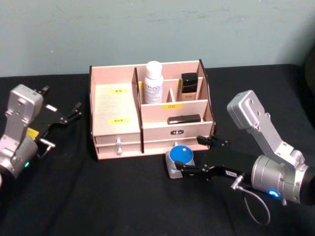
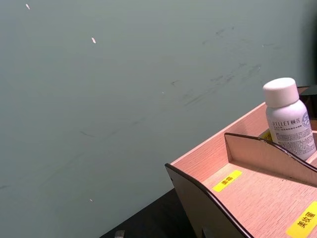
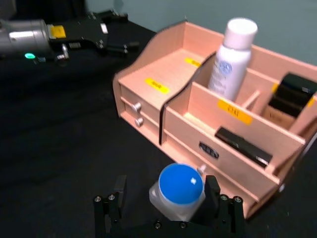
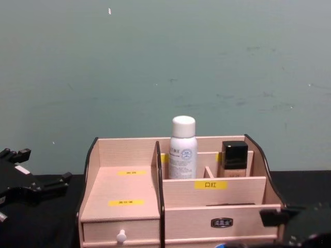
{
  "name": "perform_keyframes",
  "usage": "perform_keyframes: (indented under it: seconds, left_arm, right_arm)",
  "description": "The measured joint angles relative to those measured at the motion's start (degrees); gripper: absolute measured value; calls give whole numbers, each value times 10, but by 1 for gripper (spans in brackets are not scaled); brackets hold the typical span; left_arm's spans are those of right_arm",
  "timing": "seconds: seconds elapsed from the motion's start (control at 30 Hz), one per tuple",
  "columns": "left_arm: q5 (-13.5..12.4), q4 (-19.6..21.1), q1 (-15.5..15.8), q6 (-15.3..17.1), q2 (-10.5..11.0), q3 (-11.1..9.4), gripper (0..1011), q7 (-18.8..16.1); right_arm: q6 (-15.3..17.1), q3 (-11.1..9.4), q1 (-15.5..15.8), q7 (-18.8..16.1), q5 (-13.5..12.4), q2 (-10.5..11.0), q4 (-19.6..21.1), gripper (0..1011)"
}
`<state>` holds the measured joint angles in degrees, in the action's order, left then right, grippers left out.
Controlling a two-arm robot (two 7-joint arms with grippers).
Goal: Pick up the facial cleanser and watermelon frost from the table and place them into the tiered storage box.
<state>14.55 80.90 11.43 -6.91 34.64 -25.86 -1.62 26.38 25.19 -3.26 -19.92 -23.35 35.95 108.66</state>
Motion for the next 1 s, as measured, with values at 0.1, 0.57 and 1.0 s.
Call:
perform_keyframes:
  seconds: [0.1,0.57,1.0]
  left_arm:
    - [0,0,0,0,0,0,1010,0]
    - [0,0,0,0,0,0,1010,0]
    - [0,0,0,0,0,0,1010,0]
  right_arm:
    - [6,-4,9,3,0,-1,-2,1002]
    - [29,-1,7,1,-1,-22,-35,1003]
    - [33,16,-13,-6,27,-36,-60,1002]
